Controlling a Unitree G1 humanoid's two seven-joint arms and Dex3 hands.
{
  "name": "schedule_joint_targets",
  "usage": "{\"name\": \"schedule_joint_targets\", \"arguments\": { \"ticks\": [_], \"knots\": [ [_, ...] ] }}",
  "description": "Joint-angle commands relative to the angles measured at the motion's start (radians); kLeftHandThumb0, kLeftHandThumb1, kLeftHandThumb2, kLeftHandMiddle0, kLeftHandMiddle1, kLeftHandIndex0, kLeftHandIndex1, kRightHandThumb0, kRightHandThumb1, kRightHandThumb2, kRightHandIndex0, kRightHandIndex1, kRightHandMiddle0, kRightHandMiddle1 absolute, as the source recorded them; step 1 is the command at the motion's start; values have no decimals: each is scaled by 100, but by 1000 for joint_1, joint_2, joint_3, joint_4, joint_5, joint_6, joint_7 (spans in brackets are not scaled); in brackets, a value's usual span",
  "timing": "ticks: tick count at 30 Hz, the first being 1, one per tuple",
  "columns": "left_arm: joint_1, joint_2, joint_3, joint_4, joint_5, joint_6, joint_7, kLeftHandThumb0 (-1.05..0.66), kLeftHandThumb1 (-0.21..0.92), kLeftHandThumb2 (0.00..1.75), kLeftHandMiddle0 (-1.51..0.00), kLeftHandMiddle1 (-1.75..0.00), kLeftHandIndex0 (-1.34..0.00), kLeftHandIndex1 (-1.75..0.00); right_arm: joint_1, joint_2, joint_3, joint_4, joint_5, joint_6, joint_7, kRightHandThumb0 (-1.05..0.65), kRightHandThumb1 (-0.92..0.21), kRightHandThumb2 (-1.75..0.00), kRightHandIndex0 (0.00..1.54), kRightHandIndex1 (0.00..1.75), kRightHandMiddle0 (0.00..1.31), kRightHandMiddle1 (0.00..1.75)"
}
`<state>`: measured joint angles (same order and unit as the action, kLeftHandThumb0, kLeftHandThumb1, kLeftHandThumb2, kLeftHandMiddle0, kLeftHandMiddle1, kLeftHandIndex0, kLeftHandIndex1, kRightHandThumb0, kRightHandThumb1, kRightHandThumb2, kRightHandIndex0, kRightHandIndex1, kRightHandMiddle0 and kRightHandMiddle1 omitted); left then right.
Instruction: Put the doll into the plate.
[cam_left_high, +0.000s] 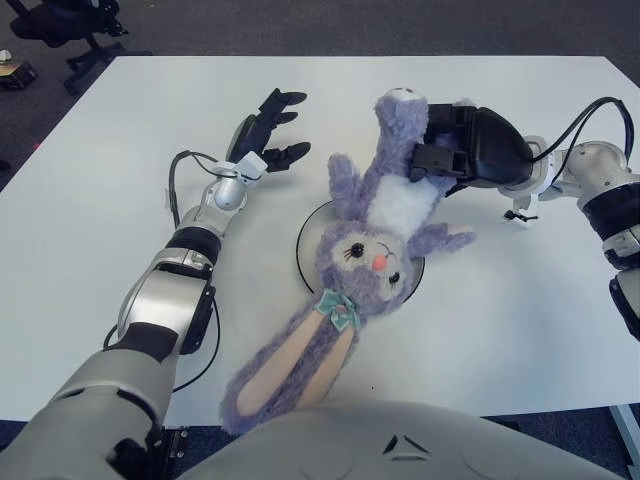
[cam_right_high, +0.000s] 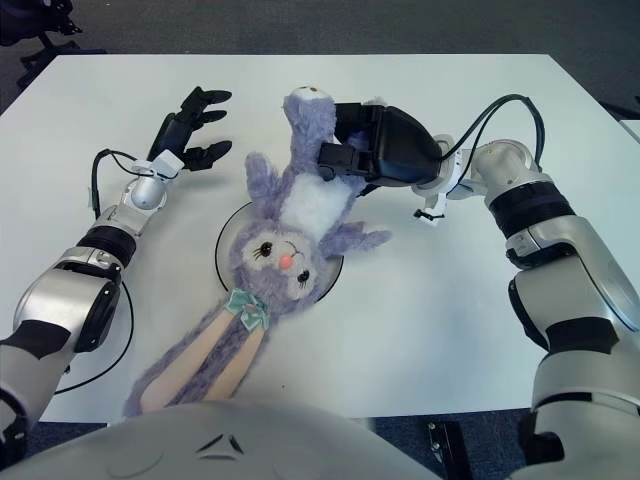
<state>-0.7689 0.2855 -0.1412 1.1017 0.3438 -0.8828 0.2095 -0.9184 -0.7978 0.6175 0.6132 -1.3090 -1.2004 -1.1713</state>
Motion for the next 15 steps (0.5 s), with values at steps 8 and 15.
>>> {"name": "schedule_joint_targets", "arguments": {
  "ticks": [8, 15],
  "knots": [
    [3, 11, -2, -17, 14, -124, 22, -41, 92, 36, -69, -30, -32, -84, 11, -9, 2, -2, 9, 25, 36, -19, -92, -14, 66, 175, 61, 175],
    [-1, 10, 2, -16, 15, -223, 23, -36, 92, 38, -67, -47, -33, -129, 13, -7, 3, -13, 0, 56, 23, -20, -92, -15, 67, 175, 61, 175]
  ]
}}
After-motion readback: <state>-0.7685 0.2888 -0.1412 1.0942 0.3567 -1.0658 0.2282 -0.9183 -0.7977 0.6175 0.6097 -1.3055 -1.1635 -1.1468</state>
